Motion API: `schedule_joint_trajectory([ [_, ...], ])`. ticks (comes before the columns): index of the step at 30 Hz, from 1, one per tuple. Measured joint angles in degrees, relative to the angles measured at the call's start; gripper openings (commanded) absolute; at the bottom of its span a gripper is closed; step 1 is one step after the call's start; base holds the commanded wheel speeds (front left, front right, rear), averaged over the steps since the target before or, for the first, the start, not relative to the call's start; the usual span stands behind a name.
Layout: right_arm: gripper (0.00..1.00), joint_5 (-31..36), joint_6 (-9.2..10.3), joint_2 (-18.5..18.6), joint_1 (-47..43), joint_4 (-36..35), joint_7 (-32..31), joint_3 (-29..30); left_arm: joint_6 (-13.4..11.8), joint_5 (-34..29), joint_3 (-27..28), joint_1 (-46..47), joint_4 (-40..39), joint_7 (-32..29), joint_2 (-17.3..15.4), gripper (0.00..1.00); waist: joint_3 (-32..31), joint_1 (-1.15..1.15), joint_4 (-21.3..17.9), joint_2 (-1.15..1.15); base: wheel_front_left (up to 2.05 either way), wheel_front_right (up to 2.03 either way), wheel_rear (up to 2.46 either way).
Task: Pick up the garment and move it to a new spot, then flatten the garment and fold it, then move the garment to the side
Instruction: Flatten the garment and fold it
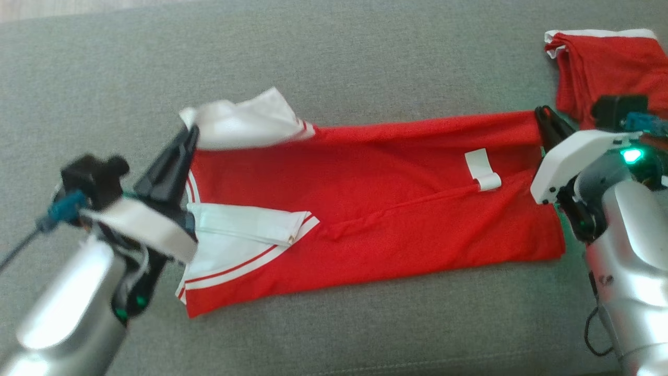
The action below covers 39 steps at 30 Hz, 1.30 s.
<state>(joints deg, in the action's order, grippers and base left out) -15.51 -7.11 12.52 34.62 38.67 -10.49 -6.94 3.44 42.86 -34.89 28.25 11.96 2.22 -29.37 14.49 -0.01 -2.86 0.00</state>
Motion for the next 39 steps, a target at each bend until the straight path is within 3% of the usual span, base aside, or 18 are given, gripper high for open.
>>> schedule_joint_trajectory([
  [11,0.0,-0.11,0.0,-0.01,-8.75,-6.66,0.49,3.46,-3.54,-0.08,-1.44,-11.5,-6.76,3.63,-0.03,0.0,-1.51,0.01,1.09,0.0,0.0,0.0,0.0],
  [24,0.0,1.65,0.0,-2.81,-15.17,-11.28,0.1,7.46,-5.44,-0.99,-3.72,-17.74,-4.58,7.67,1.35,0.0,-3.4,0.01,0.89,0.0,0.0,0.0,0.0],
  [25,0.07,1.92,0.0,-3.01,-15.74,-11.51,0.2,7.75,-5.44,-1.0,-3.87,-18.41,-4.33,8.16,1.53,0.0,-3.58,0.01,0.9,0.0,0.0,0.0,0.0],
  [26,0.27,1.97,0.0,-3.08,-16.29,-11.66,0.52,7.97,-5.43,-1.0,-4.02,-19.04,-3.88,8.59,1.66,0.0,-3.76,0.01,0.91,0.0,0.0,0.0,0.0],
  [27,0.48,1.97,0.0,-3.15,-16.83,-11.78,0.71,8.18,-5.42,-1.0,-4.15,-19.65,-3.35,8.88,1.8,0.27,-3.94,0.01,0.94,0.0,0.0,0.0,0.0],
  [28,1.0,1.97,0.0,-3.28,-17.33,-11.89,0.82,8.56,-5.41,-1.0,-4.15,-20.25,-2.88,9.4,1.99,0.69,-4.14,0.01,0.96,0.0,0.0,0.0,0.0],
  [29,1.0,1.98,0.0,-3.61,-17.85,-12.07,1.36,9.24,-5.45,-0.99,-4.04,-20.78,-2.57,9.94,2.32,1.0,-4.33,0.01,0.98,0.0,0.0,0.0,0.0],
  [34,1.0,2.71,0.0,-5.15,-19.92,-13.35,3.01,12.52,-7.06,-0.16,-0.67,-22.93,-1.88,11.61,4.83,1.0,-5.28,0.01,1.2,0.0,0.0,0.0,0.0],
  [39,1.0,3.48,0.0,-5.99,-21.96,-15.68,3.59,15.12,-10.05,-1.46,7.49,-25.38,-3.6,12.05,7.11,1.0,-5.97,0.01,1.79,0.0,0.0,0.0,0.0],
])
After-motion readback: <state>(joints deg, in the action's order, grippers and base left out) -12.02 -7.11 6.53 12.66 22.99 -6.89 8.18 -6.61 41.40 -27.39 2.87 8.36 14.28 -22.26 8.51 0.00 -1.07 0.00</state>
